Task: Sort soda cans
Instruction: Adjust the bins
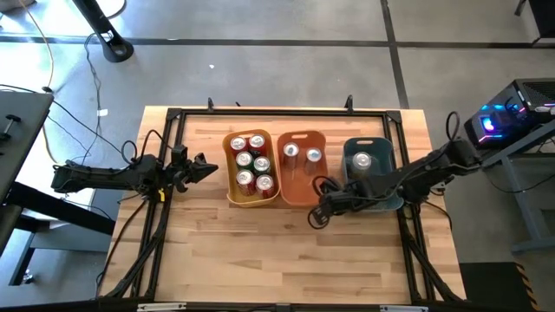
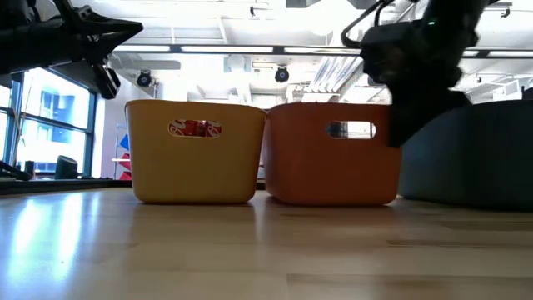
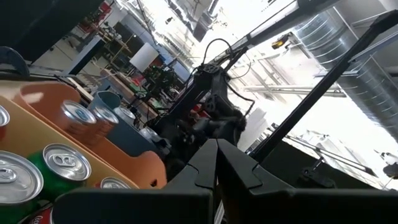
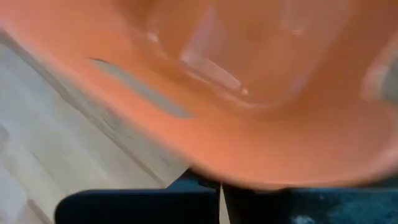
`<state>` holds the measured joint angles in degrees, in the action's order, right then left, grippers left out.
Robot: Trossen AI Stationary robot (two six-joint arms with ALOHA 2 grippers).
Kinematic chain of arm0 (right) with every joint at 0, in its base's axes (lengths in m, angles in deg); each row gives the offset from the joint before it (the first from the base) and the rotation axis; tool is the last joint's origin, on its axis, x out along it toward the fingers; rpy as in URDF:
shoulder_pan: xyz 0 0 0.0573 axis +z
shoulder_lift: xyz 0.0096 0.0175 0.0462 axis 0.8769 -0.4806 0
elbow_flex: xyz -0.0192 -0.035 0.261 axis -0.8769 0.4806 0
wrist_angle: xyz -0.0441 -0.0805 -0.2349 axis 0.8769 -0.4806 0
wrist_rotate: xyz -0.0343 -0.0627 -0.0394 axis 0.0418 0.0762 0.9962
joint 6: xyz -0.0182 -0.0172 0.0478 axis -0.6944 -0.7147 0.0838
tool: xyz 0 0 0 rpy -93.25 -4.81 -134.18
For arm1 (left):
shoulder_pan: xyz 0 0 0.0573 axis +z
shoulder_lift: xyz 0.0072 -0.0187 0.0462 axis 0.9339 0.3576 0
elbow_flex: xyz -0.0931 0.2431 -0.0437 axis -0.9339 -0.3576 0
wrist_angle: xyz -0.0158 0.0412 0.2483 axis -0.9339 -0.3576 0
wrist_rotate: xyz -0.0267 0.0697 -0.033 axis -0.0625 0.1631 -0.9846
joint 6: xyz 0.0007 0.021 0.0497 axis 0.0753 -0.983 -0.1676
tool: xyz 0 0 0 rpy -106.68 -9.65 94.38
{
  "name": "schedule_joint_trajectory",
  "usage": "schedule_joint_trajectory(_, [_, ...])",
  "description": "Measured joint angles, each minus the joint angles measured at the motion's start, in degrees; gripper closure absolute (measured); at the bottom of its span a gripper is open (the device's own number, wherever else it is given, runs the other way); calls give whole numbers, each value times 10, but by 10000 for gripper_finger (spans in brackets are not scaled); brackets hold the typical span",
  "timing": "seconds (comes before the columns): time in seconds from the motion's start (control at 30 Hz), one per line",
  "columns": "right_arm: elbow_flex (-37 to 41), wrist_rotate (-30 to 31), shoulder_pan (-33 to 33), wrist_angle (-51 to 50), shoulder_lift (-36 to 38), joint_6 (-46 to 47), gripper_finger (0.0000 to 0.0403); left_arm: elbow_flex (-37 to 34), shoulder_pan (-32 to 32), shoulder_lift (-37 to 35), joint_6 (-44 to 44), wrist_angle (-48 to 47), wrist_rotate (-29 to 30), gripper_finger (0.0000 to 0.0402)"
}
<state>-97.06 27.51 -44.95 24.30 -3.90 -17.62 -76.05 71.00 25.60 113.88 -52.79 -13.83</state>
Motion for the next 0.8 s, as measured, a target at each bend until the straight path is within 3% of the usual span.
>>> schedule_joint_trajectory(0.13, [0, 0, -23, 20, 0, -34, 403, 0, 0, 0, 0, -1, 0, 402])
schedule_joint_trajectory(0.3, [-12, -51, -32, 0, 20, -69, 403, 0, 0, 0, 9, -1, -8, 402])
schedule_joint_trajectory(0.5, [-107, -104, -7, -199, 75, -76, 403, 0, 0, 0, 0, -16, -10, 402])
schedule_joint_trajectory(0.63, [-162, -169, 25, -343, 90, -46, 403, 0, 0, 1, 0, -34, -10, 402])
schedule_joint_trajectory(0.8, [-152, -267, 73, -422, 92, 20, 403, 0, 0, 1, -1, -42, -10, 402])
